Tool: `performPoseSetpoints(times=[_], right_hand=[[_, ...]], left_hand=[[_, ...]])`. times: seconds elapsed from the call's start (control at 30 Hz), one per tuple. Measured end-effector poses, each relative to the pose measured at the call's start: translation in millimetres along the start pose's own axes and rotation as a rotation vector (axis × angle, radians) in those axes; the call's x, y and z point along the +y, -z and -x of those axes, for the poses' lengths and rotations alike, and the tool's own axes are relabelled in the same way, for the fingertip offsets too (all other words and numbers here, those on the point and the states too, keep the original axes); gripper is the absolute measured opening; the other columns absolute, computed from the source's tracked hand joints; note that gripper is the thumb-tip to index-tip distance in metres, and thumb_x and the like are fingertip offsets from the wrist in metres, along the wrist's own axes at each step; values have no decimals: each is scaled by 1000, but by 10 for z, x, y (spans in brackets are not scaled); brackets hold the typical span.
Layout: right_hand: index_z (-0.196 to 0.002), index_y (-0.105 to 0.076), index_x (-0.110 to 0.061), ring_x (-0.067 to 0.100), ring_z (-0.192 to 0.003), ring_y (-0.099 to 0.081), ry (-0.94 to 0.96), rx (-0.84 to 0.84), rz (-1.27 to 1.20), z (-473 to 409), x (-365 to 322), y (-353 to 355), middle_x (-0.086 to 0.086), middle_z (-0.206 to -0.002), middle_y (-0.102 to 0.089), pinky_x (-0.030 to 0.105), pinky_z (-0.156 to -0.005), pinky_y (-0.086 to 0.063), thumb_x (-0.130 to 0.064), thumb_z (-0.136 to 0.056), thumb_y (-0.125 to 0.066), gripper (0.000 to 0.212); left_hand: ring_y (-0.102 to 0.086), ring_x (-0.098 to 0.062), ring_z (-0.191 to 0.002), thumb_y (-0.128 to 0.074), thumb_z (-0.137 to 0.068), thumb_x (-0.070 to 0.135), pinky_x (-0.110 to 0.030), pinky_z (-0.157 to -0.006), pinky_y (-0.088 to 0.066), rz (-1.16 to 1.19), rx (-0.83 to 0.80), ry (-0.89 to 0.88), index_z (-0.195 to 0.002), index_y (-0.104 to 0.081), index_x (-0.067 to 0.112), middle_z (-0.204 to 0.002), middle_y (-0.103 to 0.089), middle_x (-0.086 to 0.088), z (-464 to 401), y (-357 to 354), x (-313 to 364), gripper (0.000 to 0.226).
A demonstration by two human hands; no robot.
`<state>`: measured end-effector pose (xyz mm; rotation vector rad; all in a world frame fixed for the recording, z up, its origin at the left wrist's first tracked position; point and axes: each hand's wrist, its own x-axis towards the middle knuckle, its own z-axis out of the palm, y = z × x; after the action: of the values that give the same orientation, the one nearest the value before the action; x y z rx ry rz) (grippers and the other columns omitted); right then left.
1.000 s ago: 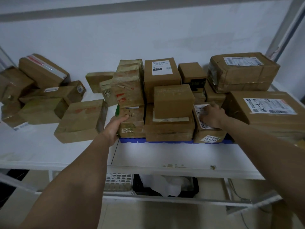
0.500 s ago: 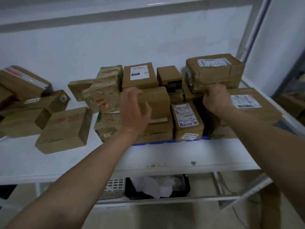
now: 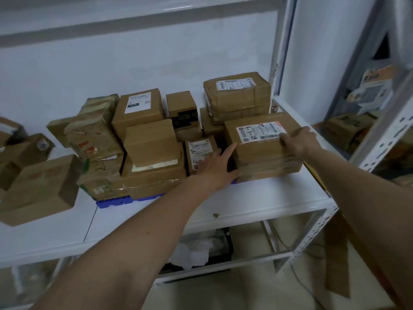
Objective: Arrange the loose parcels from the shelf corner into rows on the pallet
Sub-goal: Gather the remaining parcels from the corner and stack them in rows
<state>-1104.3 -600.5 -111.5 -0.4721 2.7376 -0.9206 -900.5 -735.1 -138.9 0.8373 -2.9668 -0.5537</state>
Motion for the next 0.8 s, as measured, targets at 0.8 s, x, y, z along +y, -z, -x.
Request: performPoseSetpoints(times=[0.8], right_hand=[[-128, -44, -5, 38, -124, -42, 605, 93, 371, 448, -817, 13, 18, -130, -45, 49, -100, -39, -24, -93, -51, 40]], left_hand=[[-55, -22, -111, -59, -90, 28, -30, -87, -45, 55, 368, 62, -133, -46, 23, -125, -56, -3, 274, 650, -159, 45]])
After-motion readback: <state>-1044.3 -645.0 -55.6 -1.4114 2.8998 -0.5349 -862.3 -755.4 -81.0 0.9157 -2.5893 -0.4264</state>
